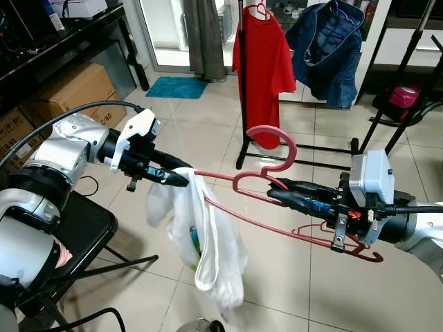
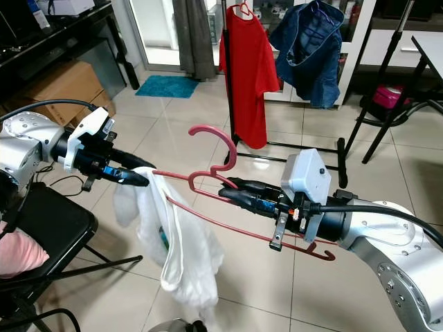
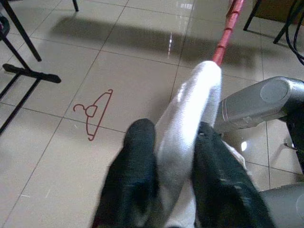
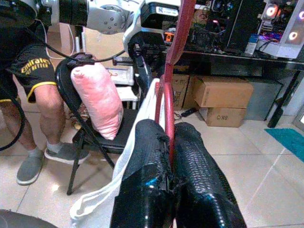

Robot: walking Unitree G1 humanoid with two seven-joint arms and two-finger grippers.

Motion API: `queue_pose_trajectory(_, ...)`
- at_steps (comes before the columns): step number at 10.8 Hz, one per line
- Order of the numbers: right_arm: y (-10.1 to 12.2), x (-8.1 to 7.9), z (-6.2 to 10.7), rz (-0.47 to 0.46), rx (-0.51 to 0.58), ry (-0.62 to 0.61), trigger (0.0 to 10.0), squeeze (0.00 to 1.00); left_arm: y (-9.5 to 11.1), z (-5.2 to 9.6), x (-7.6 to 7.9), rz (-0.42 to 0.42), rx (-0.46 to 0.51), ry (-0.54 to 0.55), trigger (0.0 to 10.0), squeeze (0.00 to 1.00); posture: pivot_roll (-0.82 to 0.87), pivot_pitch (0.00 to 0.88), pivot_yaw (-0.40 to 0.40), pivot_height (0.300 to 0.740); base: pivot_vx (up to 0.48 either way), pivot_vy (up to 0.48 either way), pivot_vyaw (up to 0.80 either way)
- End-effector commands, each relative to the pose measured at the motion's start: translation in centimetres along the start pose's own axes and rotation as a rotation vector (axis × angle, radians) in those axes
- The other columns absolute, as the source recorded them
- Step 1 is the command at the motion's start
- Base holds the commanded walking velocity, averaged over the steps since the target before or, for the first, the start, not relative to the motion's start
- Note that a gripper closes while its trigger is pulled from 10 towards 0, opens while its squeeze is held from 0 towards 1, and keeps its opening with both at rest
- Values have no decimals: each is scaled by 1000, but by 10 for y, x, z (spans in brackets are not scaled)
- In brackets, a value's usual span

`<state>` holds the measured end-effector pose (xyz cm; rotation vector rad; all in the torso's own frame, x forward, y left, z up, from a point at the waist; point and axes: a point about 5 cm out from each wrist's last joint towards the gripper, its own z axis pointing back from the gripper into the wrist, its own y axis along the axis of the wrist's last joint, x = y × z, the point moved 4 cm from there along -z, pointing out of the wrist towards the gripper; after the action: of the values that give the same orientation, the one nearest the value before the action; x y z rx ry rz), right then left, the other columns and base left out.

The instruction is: Hang hanger

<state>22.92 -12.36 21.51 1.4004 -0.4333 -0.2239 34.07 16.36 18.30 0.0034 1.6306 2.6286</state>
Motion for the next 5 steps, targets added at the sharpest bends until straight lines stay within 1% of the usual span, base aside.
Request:
queue_pose_trajectory(1,10,-2,-1,35,40,15,10000,0,-2,4,0,-1,-31,4,0,0,-195,17,184,740,0,0,0)
queue_pose_trajectory(3,13,0,2,46,38,12,10000,0,1,-1,1,-8,-25,-18,0,0,-198,18,181,740,0,0,0)
queue_pose_trajectory(5,13,2,3,56,33,10,10000,0,14,-4,1,-20,23,-41,0,0,-197,18,178,740,0,0,0)
